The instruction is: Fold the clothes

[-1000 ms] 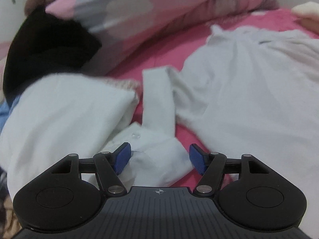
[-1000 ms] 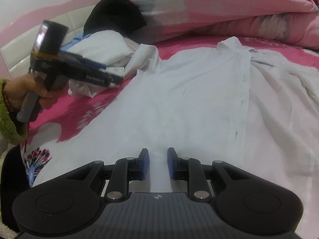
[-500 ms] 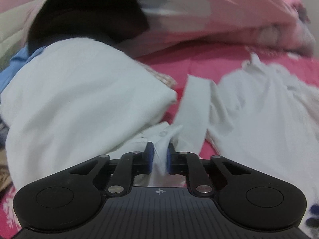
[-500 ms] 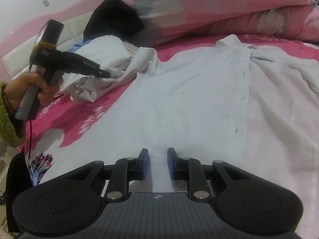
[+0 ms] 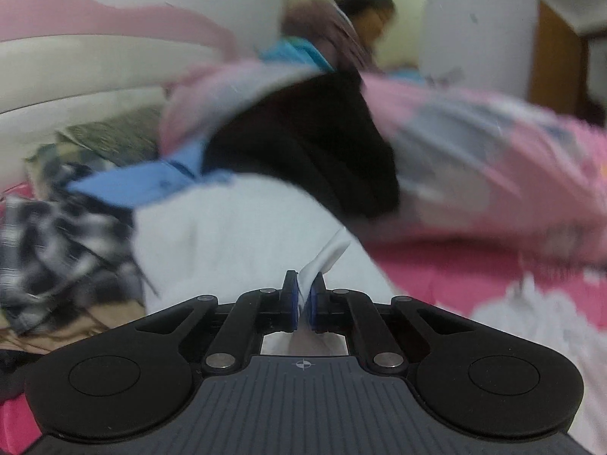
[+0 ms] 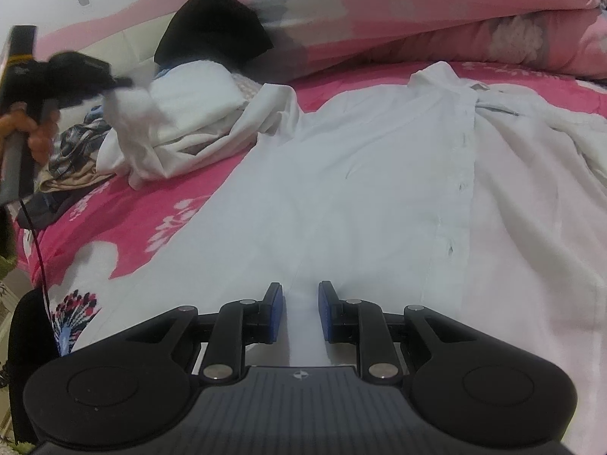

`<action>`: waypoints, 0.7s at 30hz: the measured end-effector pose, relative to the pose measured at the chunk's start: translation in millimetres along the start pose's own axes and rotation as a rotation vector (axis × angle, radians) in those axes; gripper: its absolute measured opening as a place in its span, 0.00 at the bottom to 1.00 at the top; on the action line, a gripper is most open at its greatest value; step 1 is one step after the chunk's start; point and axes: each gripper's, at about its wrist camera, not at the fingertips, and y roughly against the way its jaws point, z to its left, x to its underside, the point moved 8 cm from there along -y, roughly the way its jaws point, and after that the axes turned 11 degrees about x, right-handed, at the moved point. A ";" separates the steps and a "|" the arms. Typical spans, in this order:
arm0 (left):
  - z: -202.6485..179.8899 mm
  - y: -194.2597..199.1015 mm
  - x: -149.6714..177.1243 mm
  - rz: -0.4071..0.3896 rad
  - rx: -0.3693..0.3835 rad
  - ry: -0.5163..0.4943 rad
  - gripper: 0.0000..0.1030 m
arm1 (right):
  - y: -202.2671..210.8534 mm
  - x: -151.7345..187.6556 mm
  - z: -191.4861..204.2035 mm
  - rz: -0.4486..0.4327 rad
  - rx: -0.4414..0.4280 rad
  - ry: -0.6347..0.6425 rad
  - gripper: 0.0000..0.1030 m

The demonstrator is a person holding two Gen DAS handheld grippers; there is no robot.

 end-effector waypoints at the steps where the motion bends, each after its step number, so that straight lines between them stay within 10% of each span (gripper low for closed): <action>1: 5.0 3.7 -7.6 -0.033 -0.004 0.020 0.04 | -0.1 0.0 0.4 0.001 0.003 0.003 0.22; 7: 36.8 20.7 -55.4 -0.183 -0.028 0.122 0.04 | -1.0 -0.5 2.1 0.013 0.020 0.009 0.22; 21: 45.9 -5.6 -159.6 -0.253 -0.101 0.187 0.04 | -3.9 -2.5 3.8 0.020 0.040 0.017 0.22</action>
